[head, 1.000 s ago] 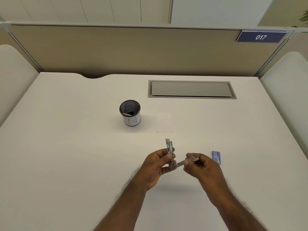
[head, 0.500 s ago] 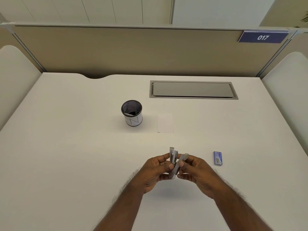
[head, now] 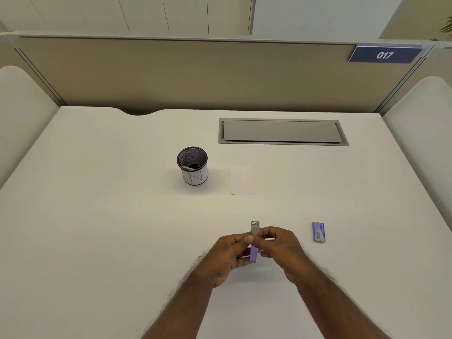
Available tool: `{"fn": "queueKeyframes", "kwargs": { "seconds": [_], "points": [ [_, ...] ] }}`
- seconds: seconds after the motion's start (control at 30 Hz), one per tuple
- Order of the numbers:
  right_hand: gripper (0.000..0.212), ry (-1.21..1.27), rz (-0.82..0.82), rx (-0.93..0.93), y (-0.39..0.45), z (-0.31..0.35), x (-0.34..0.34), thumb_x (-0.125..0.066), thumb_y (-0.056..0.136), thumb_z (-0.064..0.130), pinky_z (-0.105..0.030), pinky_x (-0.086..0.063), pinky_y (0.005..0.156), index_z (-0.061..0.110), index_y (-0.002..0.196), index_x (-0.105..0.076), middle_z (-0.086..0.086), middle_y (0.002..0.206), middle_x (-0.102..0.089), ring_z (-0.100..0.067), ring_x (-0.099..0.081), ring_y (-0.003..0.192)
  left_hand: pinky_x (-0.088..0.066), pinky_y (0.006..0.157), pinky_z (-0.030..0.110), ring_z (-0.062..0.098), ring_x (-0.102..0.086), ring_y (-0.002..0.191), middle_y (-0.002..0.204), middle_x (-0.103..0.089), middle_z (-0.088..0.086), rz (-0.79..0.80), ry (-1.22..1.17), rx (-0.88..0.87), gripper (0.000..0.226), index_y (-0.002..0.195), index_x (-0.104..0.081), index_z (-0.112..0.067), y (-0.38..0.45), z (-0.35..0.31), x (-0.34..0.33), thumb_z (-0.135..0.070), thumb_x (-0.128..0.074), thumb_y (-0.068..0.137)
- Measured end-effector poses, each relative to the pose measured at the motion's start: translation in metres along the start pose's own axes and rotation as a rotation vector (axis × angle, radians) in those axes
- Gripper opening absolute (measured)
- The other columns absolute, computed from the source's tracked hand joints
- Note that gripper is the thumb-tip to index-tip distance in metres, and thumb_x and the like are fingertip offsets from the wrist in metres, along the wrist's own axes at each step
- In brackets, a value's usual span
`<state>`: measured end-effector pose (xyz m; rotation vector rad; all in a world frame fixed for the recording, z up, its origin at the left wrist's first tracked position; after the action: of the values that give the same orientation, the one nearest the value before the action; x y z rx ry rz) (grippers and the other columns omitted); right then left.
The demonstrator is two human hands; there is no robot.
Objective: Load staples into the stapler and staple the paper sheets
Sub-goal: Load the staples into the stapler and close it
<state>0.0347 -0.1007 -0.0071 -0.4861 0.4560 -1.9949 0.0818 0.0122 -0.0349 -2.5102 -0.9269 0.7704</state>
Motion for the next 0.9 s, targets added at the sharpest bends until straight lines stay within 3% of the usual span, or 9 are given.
{"fn": "queueKeyframes", "kwargs": {
  "seconds": [0.1,0.27,0.37,0.43,0.53,0.6,0.67,0.77,0.9],
  "points": [
    [0.022,-0.005,-0.045,-0.012,0.004,-0.006,-0.001,-0.087,0.066,0.030,-0.022,-0.056,0.058,0.016,0.076,-0.074,0.005,0.074,-0.075,-0.010,-0.070,0.065,-0.054,0.096,0.042,0.031,-0.067,0.111,0.116,-0.071,0.015,-0.006,-0.021,0.026,0.031,0.119,-0.068,-0.011,0.002,0.006,0.003,-0.029,-0.052,0.099],
    [0.023,-0.055,-0.097,-0.014,0.013,-0.017,-0.005,-0.086,0.068,0.028,-0.044,-0.061,0.076,0.013,0.079,-0.072,-0.001,0.082,-0.075,-0.022,-0.072,0.077,-0.053,0.096,0.041,0.027,-0.069,0.105,0.112,-0.073,0.014,-0.038,-0.040,0.087,0.028,0.115,-0.069,-0.009,0.005,0.016,0.009,-0.021,-0.048,0.101],
    [0.019,-0.199,-0.168,0.063,0.017,-0.014,-0.003,-0.082,0.072,0.030,-0.035,-0.056,0.078,0.020,0.081,-0.069,0.008,0.087,-0.072,-0.013,-0.068,0.088,-0.053,0.097,0.041,0.023,-0.070,0.102,0.111,-0.073,0.013,-0.063,-0.041,0.113,0.027,0.113,-0.070,-0.008,0.008,0.021,0.013,-0.016,-0.046,0.102],
    [0.020,-0.311,-0.203,0.104,0.018,-0.010,-0.002,-0.080,0.073,0.035,-0.025,-0.049,0.070,0.026,0.084,-0.065,0.014,0.086,-0.068,-0.007,-0.064,0.086,-0.051,0.099,0.038,0.021,-0.068,0.107,0.112,-0.073,0.008,-0.106,0.007,0.095,0.028,0.109,-0.073,-0.012,0.008,0.017,0.016,-0.011,-0.046,0.101],
    [0.026,-0.459,-0.232,0.126,0.019,-0.012,-0.003,-0.077,0.072,0.044,-0.021,-0.043,0.063,0.030,0.087,-0.061,0.016,0.088,-0.063,-0.001,-0.060,0.082,-0.044,0.101,0.031,0.019,-0.061,0.115,0.120,-0.069,0.001,-0.286,0.367,-0.021,0.032,0.116,-0.071,-0.020,0.008,0.000,0.031,-0.009,-0.049,0.096],
    [0.029,-0.566,-0.243,0.139,0.020,-0.016,-0.007,-0.075,0.074,0.047,-0.023,-0.043,0.064,0.030,0.090,-0.057,0.015,0.092,-0.058,-0.003,-0.057,0.081,-0.033,0.108,0.024,0.016,-0.049,0.130,0.140,-0.056,0.001,-0.432,0.662,-0.107,0.042,0.135,-0.057,-0.016,0.006,-0.013,0.042,-0.007,-0.048,0.095],
    [0.031,-0.676,-0.257,0.153,0.022,-0.021,-0.012,-0.072,0.077,0.048,-0.025,-0.045,0.064,0.030,0.091,-0.052,0.012,0.093,-0.053,-0.006,-0.055,0.078,-0.020,0.115,0.021,0.014,-0.033,0.142,0.152,-0.041,0.001,-0.456,0.846,-0.197,0.048,0.143,-0.045,-0.015,0.006,-0.019,0.041,-0.008,-0.047,0.095],
    [0.030,-0.795,-0.243,0.166,0.025,-0.029,-0.022,-0.065,0.083,0.050,-0.031,-0.053,0.066,0.028,0.093,-0.047,0.007,0.096,-0.050,-0.010,-0.057,0.076,0.004,0.120,0.035,0.016,-0.001,0.151,0.163,-0.013,-0.003,-0.441,1.139,-0.238,0.054,0.151,-0.030,-0.021,0.013,-0.010,0.043,-0.019,-0.042,0.098],
    [0.033,-0.919,-0.201,0.157,0.028,-0.039,-0.032,-0.064,0.084,0.048,-0.032,-0.057,0.072,0.025,0.101,-0.047,0.004,0.106,-0.049,-0.014,-0.060,0.084,-0.003,0.117,0.059,0.031,0.004,0.151,0.164,0.000,0.005,-0.545,1.475,-0.185,0.062,0.154,-0.018,-0.023,0.014,-0.006,0.056,-0.032,-0.040,0.096]
  ]
}}
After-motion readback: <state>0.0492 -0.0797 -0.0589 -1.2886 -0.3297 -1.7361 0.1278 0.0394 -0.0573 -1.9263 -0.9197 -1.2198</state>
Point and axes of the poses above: each hand's wrist, its own y-axis towards the middle knuckle, its own x-axis out of the back of the hand, z = x × y, the point moved 10 cm from there along y, towards the middle knuckle
